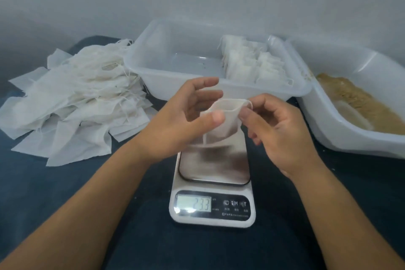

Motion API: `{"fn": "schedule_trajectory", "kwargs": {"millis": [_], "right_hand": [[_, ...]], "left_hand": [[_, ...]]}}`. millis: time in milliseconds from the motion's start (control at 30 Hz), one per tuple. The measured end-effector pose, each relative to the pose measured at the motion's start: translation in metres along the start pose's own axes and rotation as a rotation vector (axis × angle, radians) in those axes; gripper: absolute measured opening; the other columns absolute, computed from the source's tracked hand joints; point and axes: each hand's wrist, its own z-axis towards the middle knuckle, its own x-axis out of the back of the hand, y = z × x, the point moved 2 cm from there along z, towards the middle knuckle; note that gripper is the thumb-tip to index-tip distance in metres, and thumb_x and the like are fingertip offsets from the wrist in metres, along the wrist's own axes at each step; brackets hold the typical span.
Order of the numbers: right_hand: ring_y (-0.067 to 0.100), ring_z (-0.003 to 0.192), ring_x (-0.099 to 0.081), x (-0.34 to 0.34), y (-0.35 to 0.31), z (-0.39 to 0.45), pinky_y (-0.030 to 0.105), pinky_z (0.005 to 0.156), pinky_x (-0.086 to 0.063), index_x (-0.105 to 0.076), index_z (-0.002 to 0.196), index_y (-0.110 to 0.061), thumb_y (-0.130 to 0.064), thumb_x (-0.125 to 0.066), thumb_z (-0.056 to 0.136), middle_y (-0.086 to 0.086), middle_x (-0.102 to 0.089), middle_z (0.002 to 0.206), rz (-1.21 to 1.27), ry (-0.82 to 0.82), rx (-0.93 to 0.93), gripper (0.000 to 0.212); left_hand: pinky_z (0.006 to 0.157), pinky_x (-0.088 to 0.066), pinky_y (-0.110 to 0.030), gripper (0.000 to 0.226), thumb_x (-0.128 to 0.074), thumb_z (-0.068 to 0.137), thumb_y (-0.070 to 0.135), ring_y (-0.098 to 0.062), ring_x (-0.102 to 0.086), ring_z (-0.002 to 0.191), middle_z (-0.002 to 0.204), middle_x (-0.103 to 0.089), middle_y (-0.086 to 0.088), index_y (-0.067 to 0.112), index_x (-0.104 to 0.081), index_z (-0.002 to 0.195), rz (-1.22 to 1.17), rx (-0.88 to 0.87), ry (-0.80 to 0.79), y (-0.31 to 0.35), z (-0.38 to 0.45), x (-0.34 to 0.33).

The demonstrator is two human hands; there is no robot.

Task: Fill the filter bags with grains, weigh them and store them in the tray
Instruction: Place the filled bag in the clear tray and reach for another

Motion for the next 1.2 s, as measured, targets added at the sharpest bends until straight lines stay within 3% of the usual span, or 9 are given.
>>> {"fn": "schedule_trajectory", "kwargs": {"millis": [133,267,400,533,633,700,800,933,1200], "right_hand": [[0.008,0.057,-0.058,0.006,-0.019,0.000,0.017,0.056,-0.048,-0.069,0.090,-0.022,-0.033,-0.066,0.093,-0.006,-0.065,0.067,0.062,0.052,0.085,0.012],[0.010,0.056,-0.060,0.016,-0.031,0.001,0.018,0.056,-0.049,-0.069,0.092,-0.014,-0.024,-0.067,0.097,0.004,-0.065,0.066,0.010,0.067,0.090,0.012],[0.009,0.059,-0.065,0.045,-0.043,0.008,0.018,0.057,-0.051,-0.070,0.104,-0.030,-0.043,-0.066,0.096,-0.006,-0.066,0.074,-0.181,0.045,0.021,0.017],[0.001,0.076,-0.064,0.138,-0.036,0.028,0.023,0.063,-0.045,-0.061,0.107,-0.038,-0.057,-0.062,0.093,-0.014,-0.066,0.084,-0.702,0.431,-0.189,0.024],[0.016,0.091,-0.059,0.197,-0.014,0.034,0.031,0.074,-0.041,-0.061,0.119,-0.023,-0.050,-0.063,0.096,-0.002,-0.069,0.112,-1.124,0.265,-0.602,0.036],[0.020,0.084,-0.062,0.211,0.002,0.035,0.034,0.070,-0.043,-0.070,0.101,-0.016,-0.056,-0.062,0.094,0.005,-0.073,0.103,-1.220,0.049,-0.784,0.041],[0.018,0.074,-0.064,0.213,0.016,0.032,0.029,0.061,-0.043,-0.074,0.081,-0.012,-0.057,-0.060,0.094,0.003,-0.075,0.086,-1.277,-0.154,-0.861,0.049],[0.018,0.067,-0.056,0.209,0.023,0.032,0.030,0.061,-0.038,-0.060,0.066,-0.017,-0.057,-0.057,0.095,-0.001,-0.062,0.070,-1.267,-0.160,-0.875,0.050],[0.023,0.086,-0.055,0.211,0.016,0.030,0.036,0.072,-0.041,-0.054,0.138,-0.008,-0.066,-0.033,0.102,0.011,-0.068,0.120,-1.194,0.109,-0.822,0.071]], "left_hand": [[0.102,-0.054,-0.040,0.079,-0.089,0.076,0.025,-0.018,-0.065,0.122,0.130,-0.067,0.004,0.026,-0.048,0.144,0.125,0.022,-0.096,0.007,0.000,-0.017],[0.071,-0.050,-0.016,0.029,-0.081,0.082,0.027,0.000,-0.065,0.079,0.089,-0.070,0.021,0.043,-0.067,0.101,0.301,-0.066,-0.019,0.013,0.005,-0.037],[0.062,-0.045,-0.011,0.008,-0.078,0.086,0.035,0.002,-0.063,0.068,0.077,-0.070,0.022,0.037,-0.070,0.086,0.404,-0.053,0.137,0.013,0.005,-0.042],[0.064,-0.049,-0.022,0.010,-0.076,0.082,0.042,-0.003,-0.068,0.071,0.079,-0.073,0.019,0.034,-0.071,0.085,0.414,0.064,0.203,0.006,0.006,-0.036],[0.065,-0.049,-0.027,0.013,-0.076,0.081,0.040,-0.005,-0.071,0.070,0.079,-0.076,0.014,0.030,-0.071,0.088,0.364,0.123,0.213,0.001,0.005,-0.036],[0.067,-0.051,-0.030,0.013,-0.078,0.083,0.037,-0.007,-0.073,0.069,0.081,-0.077,0.010,0.029,-0.072,0.090,0.266,0.161,0.211,-0.001,0.005,-0.037],[0.069,-0.051,-0.028,0.019,-0.079,0.078,0.048,-0.009,-0.073,0.071,0.084,-0.078,0.007,0.037,-0.073,0.093,0.147,0.165,0.174,-0.002,0.005,-0.039],[0.063,-0.054,-0.019,0.022,-0.073,0.073,0.051,-0.006,-0.071,0.071,0.083,-0.077,0.006,0.049,-0.072,0.095,0.089,0.132,0.151,-0.001,0.004,-0.040],[0.066,-0.055,-0.019,0.037,-0.072,0.065,0.059,-0.011,-0.074,0.078,0.087,-0.078,0.003,0.045,-0.074,0.099,-0.006,0.130,0.188,-0.003,0.005,-0.040]]}}
